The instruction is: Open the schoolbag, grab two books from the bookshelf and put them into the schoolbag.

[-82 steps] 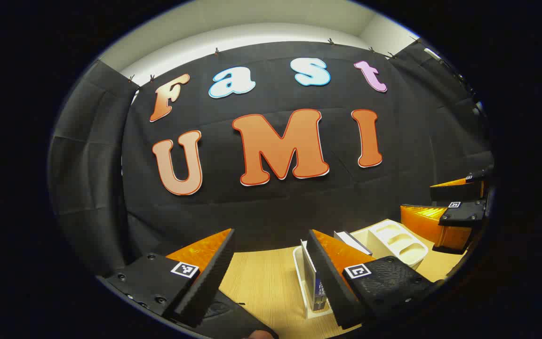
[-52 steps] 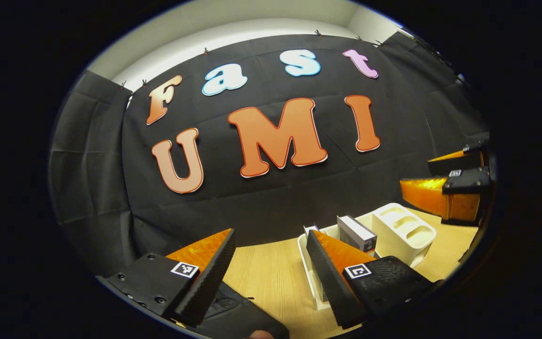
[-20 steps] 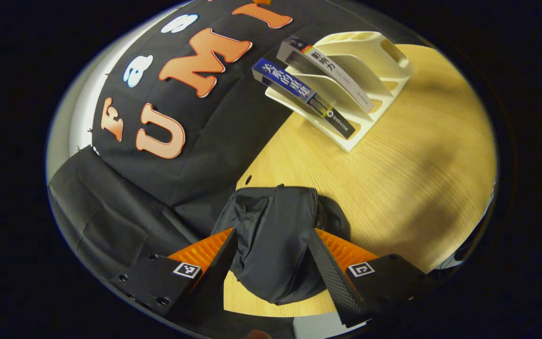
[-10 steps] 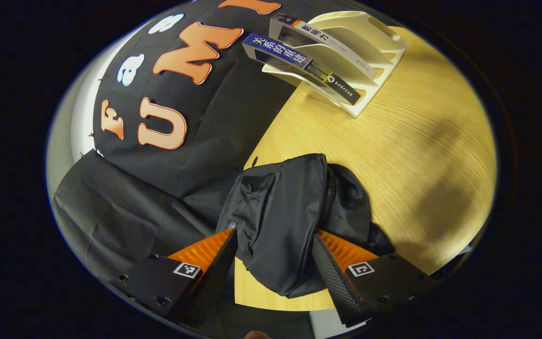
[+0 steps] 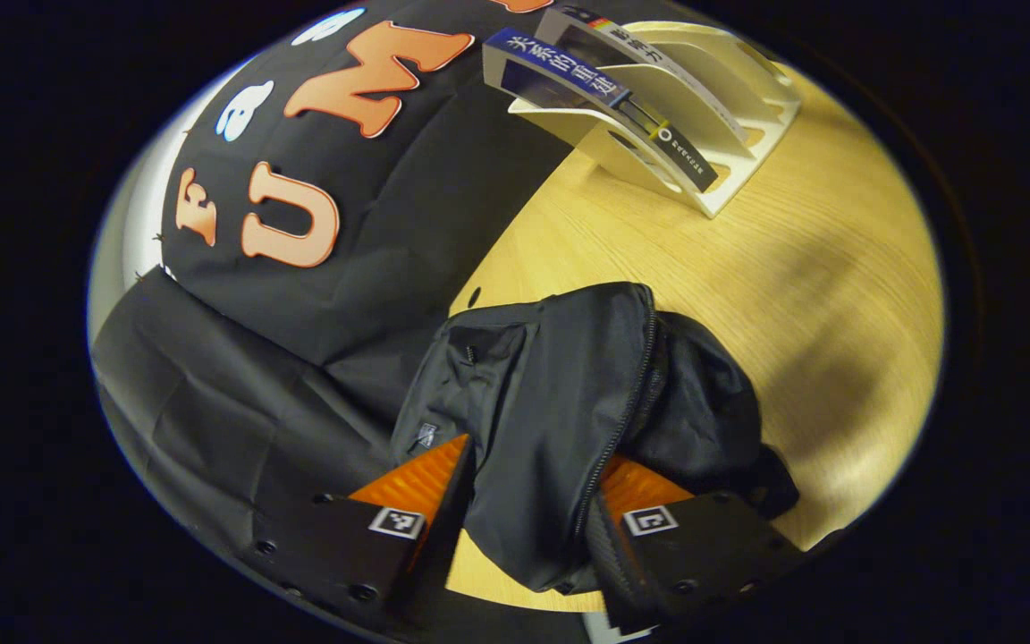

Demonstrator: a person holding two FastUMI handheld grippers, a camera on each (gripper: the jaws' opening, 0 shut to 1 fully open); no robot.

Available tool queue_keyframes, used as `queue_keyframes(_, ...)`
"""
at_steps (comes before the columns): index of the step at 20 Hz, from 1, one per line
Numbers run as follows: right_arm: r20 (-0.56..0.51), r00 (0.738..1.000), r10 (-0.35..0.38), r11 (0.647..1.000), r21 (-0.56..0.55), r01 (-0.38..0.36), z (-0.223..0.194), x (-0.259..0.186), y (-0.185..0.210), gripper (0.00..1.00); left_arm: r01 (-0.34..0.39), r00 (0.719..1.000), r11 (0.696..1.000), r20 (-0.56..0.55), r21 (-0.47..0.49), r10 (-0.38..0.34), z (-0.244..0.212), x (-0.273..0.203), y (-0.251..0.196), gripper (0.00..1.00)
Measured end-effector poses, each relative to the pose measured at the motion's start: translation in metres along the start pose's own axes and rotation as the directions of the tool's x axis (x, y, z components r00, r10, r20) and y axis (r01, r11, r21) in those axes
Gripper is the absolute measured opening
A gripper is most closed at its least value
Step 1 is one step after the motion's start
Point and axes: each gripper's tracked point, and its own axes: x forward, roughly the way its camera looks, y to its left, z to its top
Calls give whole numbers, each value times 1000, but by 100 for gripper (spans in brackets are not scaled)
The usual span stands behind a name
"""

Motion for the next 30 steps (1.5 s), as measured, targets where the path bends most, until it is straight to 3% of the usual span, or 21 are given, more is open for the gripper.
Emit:
queue_keyframes(1, -3, 1000, -1, 1000, -4, 1, 2, 2, 5, 98, 34, 999, 999, 5, 1, -34, 2, -1, 2, 65)
queue_keyframes(2, -4, 1000, -6, 1000, -7, 6, 2, 4, 9, 98, 63, 998, 998, 18, 1, -63, 6, -1, 5, 42)
queue_keyframes(3, -4, 1000, -12, 1000, -11, 12, 4, 6, 12, 98, 109, 994, 994, 22, 1, -109, 8, -1, 5, 36)
queue_keyframes(4, -6, 1000, -21, 1000, -13, 21, 6, 9, 17, 98, 146, 989, 989, 28, -3, -146, 9, 1, 5, 23)
queue_keyframes(6, -25, 999, -33, 999, -13, 33, 7, 14, 27, 98, 247, 969, 969, 28, -14, -246, 13, 0, 9, 12)
queue_keyframes(9, -45, 998, -49, 999, -13, 49, 17, 24, 42, 98, 390, 921, 921, 12, -13, -389, 14, -3, 10, 11)
queue_keyframes(12, -58, 997, -50, 999, -17, 49, 26, 34, 58, 98, 470, 882, 882, 26, -18, -470, 21, 0, 27, 8)
queue_keyframes(15, -87, 995, -47, 998, -35, 44, 31, 45, 71, 97, 564, 826, 824, 28, -52, -564, 27, -2, 36, 8)
queue_keyframes(19, -192, 981, 11, 999, -40, -19, 19, 59, 96, 98, 655, 755, 753, 33, -63, -655, 31, 0, 49, 8)
queue_keyframes(24, -248, 967, 53, 997, -39, -64, 22, 74, 120, 98, 738, 674, 670, 42, -79, -738, 32, -2, 69, 6)
queue_keyframes(30, -348, 928, 131, 991, 83, -109, 17, 98, 146, 98, 815, 575, 568, 38, -116, -817, 40, -2, 96, 6)
